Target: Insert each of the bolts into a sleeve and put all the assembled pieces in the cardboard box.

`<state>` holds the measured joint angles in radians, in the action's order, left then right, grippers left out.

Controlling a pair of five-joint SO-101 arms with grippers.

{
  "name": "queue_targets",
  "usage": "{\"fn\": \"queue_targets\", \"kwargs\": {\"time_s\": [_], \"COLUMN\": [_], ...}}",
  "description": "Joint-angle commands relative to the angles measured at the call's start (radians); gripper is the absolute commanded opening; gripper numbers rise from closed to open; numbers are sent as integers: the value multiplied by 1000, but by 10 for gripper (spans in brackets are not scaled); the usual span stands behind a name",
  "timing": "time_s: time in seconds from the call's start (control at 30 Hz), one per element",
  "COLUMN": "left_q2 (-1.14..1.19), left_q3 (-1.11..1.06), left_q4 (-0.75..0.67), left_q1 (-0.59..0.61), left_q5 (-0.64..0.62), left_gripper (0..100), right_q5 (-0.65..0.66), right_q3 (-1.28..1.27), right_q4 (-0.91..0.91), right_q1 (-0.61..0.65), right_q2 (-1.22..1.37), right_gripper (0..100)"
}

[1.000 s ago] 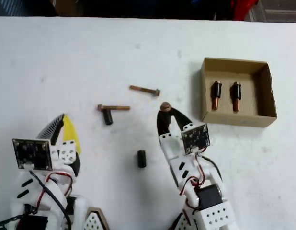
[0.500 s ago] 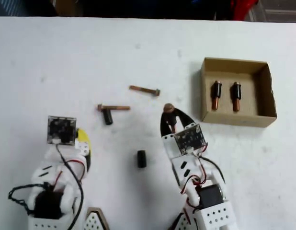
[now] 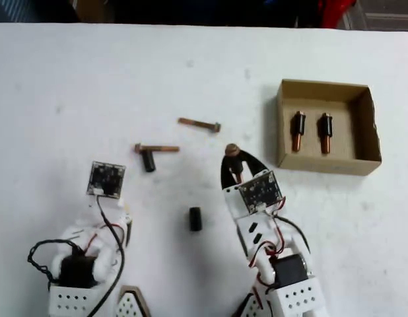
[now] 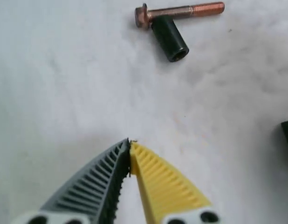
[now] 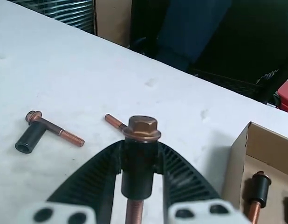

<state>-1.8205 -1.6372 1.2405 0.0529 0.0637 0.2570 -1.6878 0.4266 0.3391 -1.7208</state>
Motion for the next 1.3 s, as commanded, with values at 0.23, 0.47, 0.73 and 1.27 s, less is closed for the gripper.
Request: {"fn": "queue_targets", "kwargs": {"time_s": [0.23,0.47,0.73,1.27], "left_q2": [-5,-5,-4,-4], "left_q3": [-32,-55,-55,-55], "left_q4": [57,48,46,46], "left_q1": [4,4,4,4], "left_q5": [17,18,18,18], "left_gripper": [22,22,22,23], "right_q5": [11,11,12,12], "right_q3": [104,287,535,999], "right_q4": [127,312,472,489], "right_q1": [-107,-179,-282,-406], "right_q2": [-10,-2,1,657], "right_gripper": [15,15,15,20]}}
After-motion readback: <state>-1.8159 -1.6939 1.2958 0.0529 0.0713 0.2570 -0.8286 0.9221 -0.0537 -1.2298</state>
